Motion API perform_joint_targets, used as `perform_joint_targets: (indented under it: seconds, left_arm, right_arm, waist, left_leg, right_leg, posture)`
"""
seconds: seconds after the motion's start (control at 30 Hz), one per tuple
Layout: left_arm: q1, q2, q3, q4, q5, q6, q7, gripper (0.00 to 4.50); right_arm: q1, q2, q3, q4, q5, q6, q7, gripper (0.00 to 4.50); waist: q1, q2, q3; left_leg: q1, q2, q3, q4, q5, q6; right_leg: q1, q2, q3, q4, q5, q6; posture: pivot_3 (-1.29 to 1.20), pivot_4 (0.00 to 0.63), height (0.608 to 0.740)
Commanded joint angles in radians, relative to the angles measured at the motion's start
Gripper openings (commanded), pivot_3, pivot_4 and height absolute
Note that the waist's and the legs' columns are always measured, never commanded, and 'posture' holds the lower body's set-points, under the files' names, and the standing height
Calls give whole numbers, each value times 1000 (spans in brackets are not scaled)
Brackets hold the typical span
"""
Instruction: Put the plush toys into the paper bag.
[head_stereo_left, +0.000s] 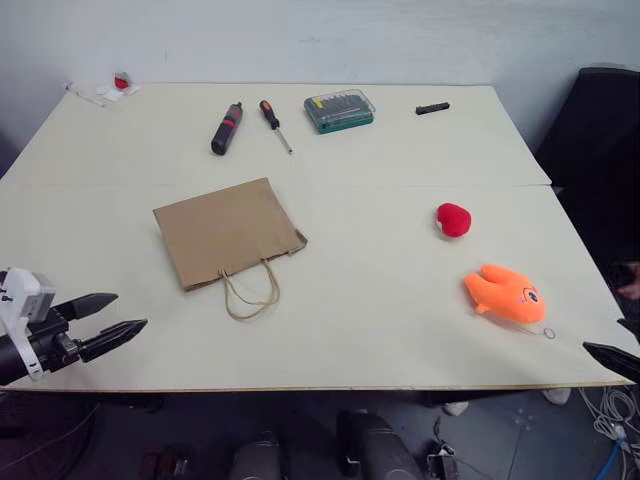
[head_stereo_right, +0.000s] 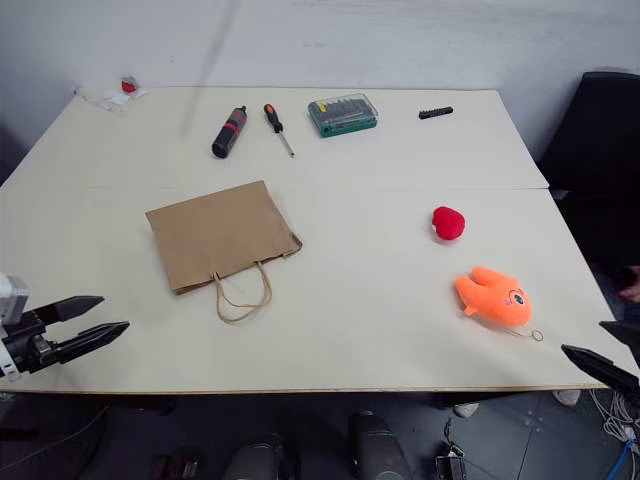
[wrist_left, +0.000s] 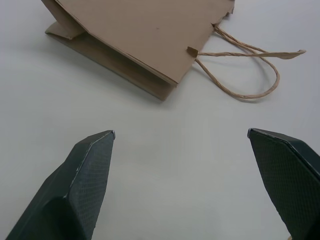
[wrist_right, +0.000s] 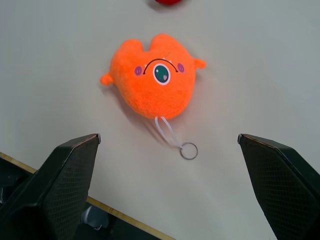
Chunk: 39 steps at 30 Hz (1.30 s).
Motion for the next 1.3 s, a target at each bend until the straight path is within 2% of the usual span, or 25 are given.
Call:
perform_joint_targets:
  seconds: [0.03, 0.43, 0.53, 0.67, 0.8, 0.97, 1.2, 1.3]
  left_arm:
    - [0, 25, 14, 1, 29, -35, -11, 4464]
    - [-46, -1, -46, 13, 79, -74, 23, 4464]
    - [-55, 5, -71, -15, 91, -103, 14, 4464]
    - [-137, 37, -135, -59, 89, -116, -5, 4464]
    - [-269, 69, -317, -112, 162, -201, -53, 4464]
    - [-464, 48, -559, -42, 324, -369, -97, 4464]
    - [-665, -25, -732, 136, 455, -548, -133, 4464]
    - [-709, -47, -770, 194, 474, -598, -167, 4464]
  right_arm:
    - [7, -14, -59, -19, 9, 7, 2, 4500]
    - [-27, -2, -57, -45, -18, -9, -55, 4500]
    - [-19, -2, -64, -114, 1, 9, -56, 4500]
    - [-32, -11, -54, -281, 110, 111, -64, 4500]
    - [-100, -39, 82, -499, 241, 186, -98, 4500]
    - [-253, -45, 331, -616, 254, 171, -163, 4500]
    - [-452, -15, 586, -611, 196, 130, -217, 4500]
    - [-513, -1, 646, -595, 175, 125, -236, 4500]
  waist:
    - [0, 0, 0]
    - [0, 0, 0]
    - [0, 0, 0]
    - [0, 0, 0]
    - [2, 0, 0]
    - [2, 0, 0]
    - [2, 0, 0]
    - [2, 0, 0]
  left_leg:
    - [0, 0, 0, 0, 0, 0]
    - [0, 0, 1, 0, 0, 0]
    - [0, 0, 1, 0, 0, 0]
    - [0, 0, 1, 1, 0, -1]
    - [0, 0, 1, 1, 1, -1]
    - [0, 0, 1, 3, 1, -1]
    - [-2, 0, 3, 8, 1, -1]
    - [-3, 1, 3, 14, 0, 0]
  right_leg:
    - [0, 0, 0, 0, 0, 0]
    - [0, 0, 0, 0, 0, 0]
    - [0, 0, 0, 1, 0, 0]
    - [0, 0, 0, 2, 0, 0]
    - [0, 0, 0, 2, 0, 1]
    - [0, 1, 0, 2, 1, 1]
    - [-2, 2, 1, 4, 1, 1]
    - [-2, 2, 1, 8, 0, 1]
  posture:
    - [0, 150, 740]
    - [0, 150, 740]
    - [0, 150, 740]
    - [0, 150, 740]
    - [0, 150, 740]
    - [0, 150, 740]
    - [0, 150, 740]
    - [0, 150, 740]
